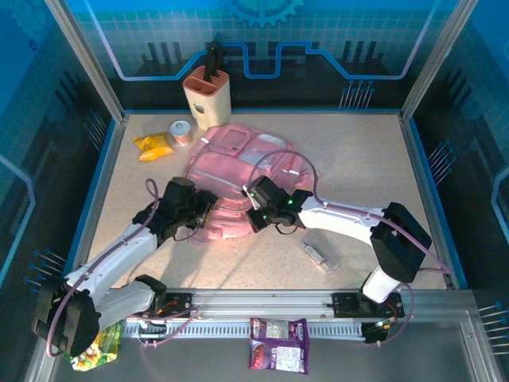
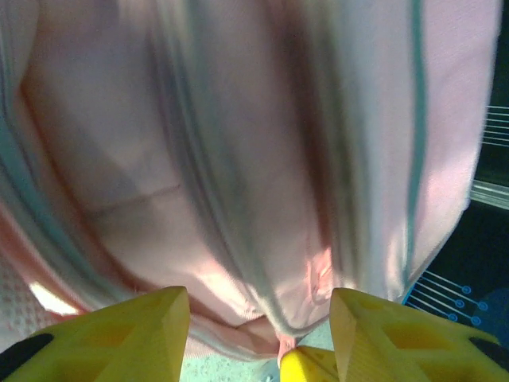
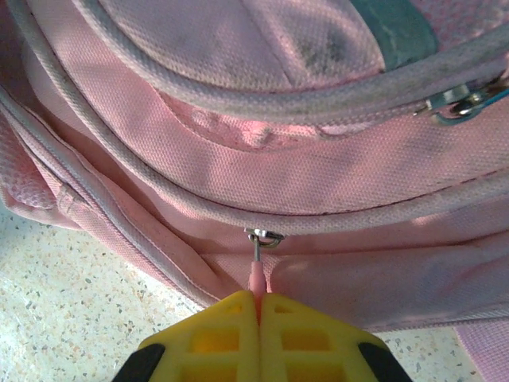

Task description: Pack the student bag

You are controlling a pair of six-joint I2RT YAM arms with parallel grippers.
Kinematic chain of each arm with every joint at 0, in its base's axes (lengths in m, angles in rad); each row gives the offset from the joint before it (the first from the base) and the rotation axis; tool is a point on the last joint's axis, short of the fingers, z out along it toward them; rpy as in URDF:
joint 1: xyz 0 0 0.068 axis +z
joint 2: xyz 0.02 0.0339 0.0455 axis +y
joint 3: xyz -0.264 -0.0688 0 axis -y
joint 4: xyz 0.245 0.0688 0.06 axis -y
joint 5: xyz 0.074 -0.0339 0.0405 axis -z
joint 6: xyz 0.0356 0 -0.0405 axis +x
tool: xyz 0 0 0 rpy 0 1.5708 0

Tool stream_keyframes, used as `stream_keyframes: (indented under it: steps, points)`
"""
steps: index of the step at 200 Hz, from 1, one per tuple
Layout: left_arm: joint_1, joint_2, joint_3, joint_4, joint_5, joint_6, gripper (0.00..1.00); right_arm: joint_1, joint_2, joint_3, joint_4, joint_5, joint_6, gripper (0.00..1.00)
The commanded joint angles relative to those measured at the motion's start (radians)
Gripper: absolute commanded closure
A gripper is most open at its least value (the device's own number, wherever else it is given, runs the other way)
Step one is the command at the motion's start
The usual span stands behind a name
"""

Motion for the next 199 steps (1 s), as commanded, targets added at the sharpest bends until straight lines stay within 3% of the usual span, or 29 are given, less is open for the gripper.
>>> stream_keyframes:
  steps: [1,30,55,72,124,157,199]
  points:
    - [-0.069,0.039,0.013,0.050,-0.091,-0.137,0.50,-0.001,0.024,0.018,-0.011,-0.035,0.000,1.00]
    - [-0.135,0.124,0.015,0.111,-0.144,-0.218,0.54,0.000,0.025,0.009,-0.001,-0.033,0.004,1.00]
    - [-0.154,0.188,0.027,0.205,-0.143,-0.200,0.66,-0.001,0.032,0.011,0.001,-0.035,0.005,0.99]
    - [-0.157,0.212,0.064,0.156,-0.152,-0.182,0.76,-0.001,0.039,0.011,0.007,-0.031,0.002,0.97]
    - [-0.157,0.214,0.067,0.160,-0.153,-0.165,0.98,-0.001,0.076,0.035,0.019,-0.041,-0.003,0.82]
    - [-0.157,0.209,0.069,0.161,-0.153,-0.156,1.00,0.001,0.104,0.053,0.031,-0.057,-0.002,0.74]
    - [-0.157,0.201,0.095,0.132,-0.155,-0.120,1.00,-0.003,0.109,0.070,-0.001,0.006,-0.011,0.89]
